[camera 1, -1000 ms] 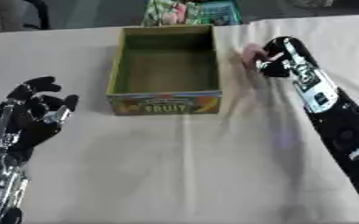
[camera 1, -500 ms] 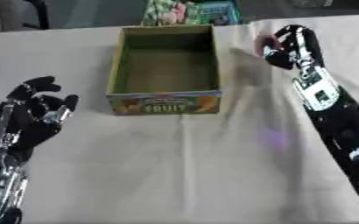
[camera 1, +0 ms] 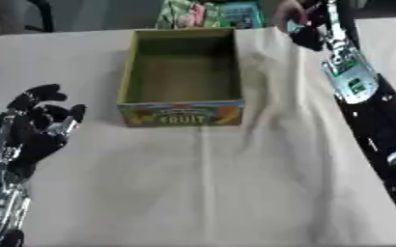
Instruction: Pick up objects on the table and place them in the box.
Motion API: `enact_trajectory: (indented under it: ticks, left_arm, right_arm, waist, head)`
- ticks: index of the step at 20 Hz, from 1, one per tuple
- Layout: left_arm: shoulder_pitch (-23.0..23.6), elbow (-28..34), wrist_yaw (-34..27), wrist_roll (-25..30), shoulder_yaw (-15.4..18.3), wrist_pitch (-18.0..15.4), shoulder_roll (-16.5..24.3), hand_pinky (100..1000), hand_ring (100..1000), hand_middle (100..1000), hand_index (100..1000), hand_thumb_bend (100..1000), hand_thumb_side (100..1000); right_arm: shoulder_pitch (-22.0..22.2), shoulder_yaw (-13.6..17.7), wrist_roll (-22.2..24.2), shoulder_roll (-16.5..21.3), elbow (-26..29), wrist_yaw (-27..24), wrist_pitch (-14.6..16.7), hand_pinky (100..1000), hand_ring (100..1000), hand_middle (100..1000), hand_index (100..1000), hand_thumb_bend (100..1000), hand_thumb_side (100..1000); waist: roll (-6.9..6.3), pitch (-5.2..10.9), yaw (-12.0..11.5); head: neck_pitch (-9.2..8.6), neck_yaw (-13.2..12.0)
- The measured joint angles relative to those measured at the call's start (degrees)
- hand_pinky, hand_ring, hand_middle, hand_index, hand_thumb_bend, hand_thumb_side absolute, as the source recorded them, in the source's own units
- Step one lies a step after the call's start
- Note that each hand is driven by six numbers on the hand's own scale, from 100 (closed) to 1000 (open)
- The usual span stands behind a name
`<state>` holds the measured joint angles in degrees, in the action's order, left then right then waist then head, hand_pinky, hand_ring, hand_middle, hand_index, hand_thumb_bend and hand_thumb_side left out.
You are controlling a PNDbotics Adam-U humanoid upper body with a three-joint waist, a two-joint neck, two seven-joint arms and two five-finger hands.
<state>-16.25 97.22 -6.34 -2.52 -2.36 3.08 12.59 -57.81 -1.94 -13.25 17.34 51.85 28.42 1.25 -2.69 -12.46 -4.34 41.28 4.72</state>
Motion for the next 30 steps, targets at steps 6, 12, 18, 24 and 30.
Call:
enact_trajectory:
  ticks: [6, 12, 18, 24, 30]
  left_arm:
    - [0.0, 0.0, 0.0, 0.3, -0.3, 0.0, 0.0, 569, 532, 601, 740, 473, 100]
    - [-0.2, 0.0, 0.0, 0.4, -0.4, 0.0, 0.0, 569, 533, 601, 740, 474, 100]
    - [-0.3, 0.0, 0.0, 0.4, -0.5, 0.0, 0.0, 569, 533, 601, 739, 473, 100]
    - [-0.3, 0.0, 0.0, 0.4, -0.6, 0.0, 0.0, 569, 533, 601, 739, 474, 100]
    - [-0.3, 0.0, 0.0, 0.4, -0.6, 0.0, 0.0, 569, 533, 600, 739, 474, 100]
  right_arm:
    - [-2.2, -3.2, 4.9, -4.1, -1.1, 4.8, 2.8, 593, 605, 199, 299, 100, 100]
    - [-2.4, -5.2, 10.0, -7.8, -4.6, 10.4, 6.3, 614, 623, 219, 319, 100, 125]
    - [-2.1, -6.9, 15.7, -9.5, -6.3, 15.4, 10.2, 734, 793, 606, 707, 100, 216]
    - [-2.1, -6.9, 20.0, -9.5, -6.1, 18.2, 11.0, 831, 903, 890, 958, 292, 388]
    - [-2.1, -6.0, 20.5, -7.7, -3.6, 17.9, 9.8, 821, 899, 871, 966, 323, 404]
  waist:
    - [0.21, 0.10, -0.9]
    - [0.33, 0.10, -1.2]
    - [0.39, 0.10, -1.2]
    - [0.50, 0.13, -0.9]
    - [0.53, 0.27, -0.3]
  head:
    - [0.00, 0.9]
    - [-0.02, 1.4]
    - [-0.03, 1.6]
    - [-0.03, 1.7]
    - [-0.08, 1.5]
